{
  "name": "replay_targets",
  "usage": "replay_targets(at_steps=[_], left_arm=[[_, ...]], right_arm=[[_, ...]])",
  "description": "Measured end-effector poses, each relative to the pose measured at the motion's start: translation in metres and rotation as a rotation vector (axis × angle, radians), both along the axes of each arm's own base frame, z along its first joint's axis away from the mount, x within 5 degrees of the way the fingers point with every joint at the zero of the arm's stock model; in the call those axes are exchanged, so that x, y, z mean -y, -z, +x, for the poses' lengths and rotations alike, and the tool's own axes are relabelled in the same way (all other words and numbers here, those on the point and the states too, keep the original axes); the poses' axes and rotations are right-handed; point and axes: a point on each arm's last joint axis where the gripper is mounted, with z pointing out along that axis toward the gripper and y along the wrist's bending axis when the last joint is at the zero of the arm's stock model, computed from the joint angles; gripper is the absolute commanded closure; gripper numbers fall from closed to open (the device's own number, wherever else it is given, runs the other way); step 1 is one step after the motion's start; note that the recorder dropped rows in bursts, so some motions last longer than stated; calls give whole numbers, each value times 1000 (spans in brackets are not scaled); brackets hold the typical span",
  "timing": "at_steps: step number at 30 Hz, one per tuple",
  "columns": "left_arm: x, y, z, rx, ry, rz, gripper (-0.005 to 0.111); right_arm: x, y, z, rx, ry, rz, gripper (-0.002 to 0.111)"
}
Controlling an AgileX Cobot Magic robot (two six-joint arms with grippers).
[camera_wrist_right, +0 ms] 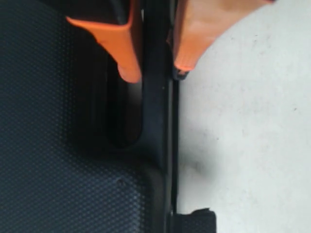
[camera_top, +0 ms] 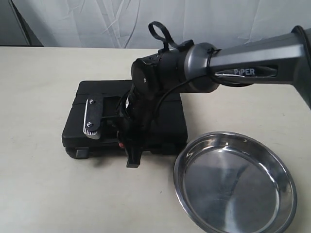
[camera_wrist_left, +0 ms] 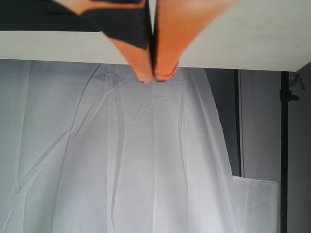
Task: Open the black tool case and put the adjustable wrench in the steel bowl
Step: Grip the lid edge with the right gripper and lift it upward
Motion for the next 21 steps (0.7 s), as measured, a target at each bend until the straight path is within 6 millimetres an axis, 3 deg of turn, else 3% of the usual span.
replay_targets(at_steps=[9,15,21], left_arm=[[0,0,0,0,0,0,106],[0,0,0,0,0,0,106],[0,0,0,0,0,0,106]], right_arm=[[2,-28,-1,60,-3,48,109],[4,-80,7,321,-19,185,109],[1,-90,14,449,-39,233,109]])
